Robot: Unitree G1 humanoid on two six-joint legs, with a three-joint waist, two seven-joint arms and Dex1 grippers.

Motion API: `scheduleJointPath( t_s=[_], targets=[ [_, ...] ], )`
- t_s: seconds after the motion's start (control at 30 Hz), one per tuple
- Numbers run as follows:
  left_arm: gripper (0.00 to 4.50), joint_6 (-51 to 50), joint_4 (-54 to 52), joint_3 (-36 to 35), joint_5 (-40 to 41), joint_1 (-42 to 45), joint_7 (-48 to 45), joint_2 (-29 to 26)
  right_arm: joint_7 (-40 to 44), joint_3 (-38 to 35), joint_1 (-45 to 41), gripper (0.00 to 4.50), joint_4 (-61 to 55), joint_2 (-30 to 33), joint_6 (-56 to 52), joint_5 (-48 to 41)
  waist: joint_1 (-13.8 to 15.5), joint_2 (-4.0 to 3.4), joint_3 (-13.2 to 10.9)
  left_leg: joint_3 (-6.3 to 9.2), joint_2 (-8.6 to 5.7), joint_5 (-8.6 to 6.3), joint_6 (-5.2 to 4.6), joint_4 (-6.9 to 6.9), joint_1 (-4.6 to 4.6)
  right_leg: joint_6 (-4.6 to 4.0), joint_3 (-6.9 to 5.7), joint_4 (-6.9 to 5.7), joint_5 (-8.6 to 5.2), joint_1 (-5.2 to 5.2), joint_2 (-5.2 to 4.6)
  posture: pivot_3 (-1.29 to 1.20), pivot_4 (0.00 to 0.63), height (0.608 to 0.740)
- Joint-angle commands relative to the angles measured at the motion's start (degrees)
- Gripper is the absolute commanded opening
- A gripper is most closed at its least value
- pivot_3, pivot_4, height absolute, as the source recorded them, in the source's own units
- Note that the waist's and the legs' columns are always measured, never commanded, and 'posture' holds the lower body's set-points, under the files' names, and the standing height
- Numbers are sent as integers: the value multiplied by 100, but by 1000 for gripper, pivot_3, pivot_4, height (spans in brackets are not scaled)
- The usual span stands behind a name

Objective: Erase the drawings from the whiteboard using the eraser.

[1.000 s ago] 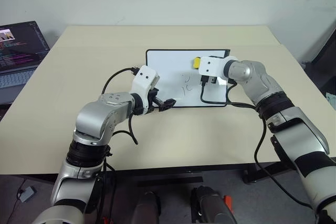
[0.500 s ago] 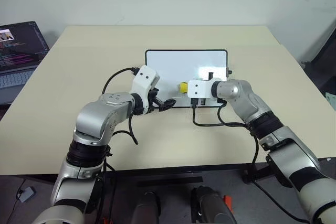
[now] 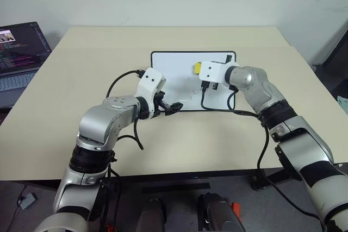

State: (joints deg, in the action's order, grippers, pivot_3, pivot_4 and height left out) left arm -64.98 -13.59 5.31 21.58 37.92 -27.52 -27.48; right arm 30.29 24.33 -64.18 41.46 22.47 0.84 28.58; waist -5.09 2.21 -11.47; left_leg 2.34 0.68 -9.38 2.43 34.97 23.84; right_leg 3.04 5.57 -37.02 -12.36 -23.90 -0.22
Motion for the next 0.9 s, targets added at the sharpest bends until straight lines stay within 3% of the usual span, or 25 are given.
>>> scheduleJointPath(
  t_s=[0.03, 0.57, 0.9],
  targets=[
    [4500, 40, -216, -54, 17, 87, 31, 26, -191, -116, -176, 1090, 42, -3, 66, 22, -2, 0, 0, 0, 0, -1, 1, -3, 1, 0, 0, 0, 0, -2, 0, 0, 150, 740],
    [4500, 7, -253, -61, 35, 34, 90, 68, 967, 149, 638, 1090, -1207, -399, -247, -94, 9, 0, 0, 0, 1, -3, 4, -12, 13, 14, -3, 0, 7, -16, 1, 0, 150, 740],
    [4500, 40, -204, -57, 21, 80, 97, 77, 224, -194, 6, 1090, -385, -190, -310, -36, 10, 0, 0, 0, 1, -3, 4, -10, 12, 2, -2, -3, 2, -16, 1, 0, 150, 740]
  ],
)
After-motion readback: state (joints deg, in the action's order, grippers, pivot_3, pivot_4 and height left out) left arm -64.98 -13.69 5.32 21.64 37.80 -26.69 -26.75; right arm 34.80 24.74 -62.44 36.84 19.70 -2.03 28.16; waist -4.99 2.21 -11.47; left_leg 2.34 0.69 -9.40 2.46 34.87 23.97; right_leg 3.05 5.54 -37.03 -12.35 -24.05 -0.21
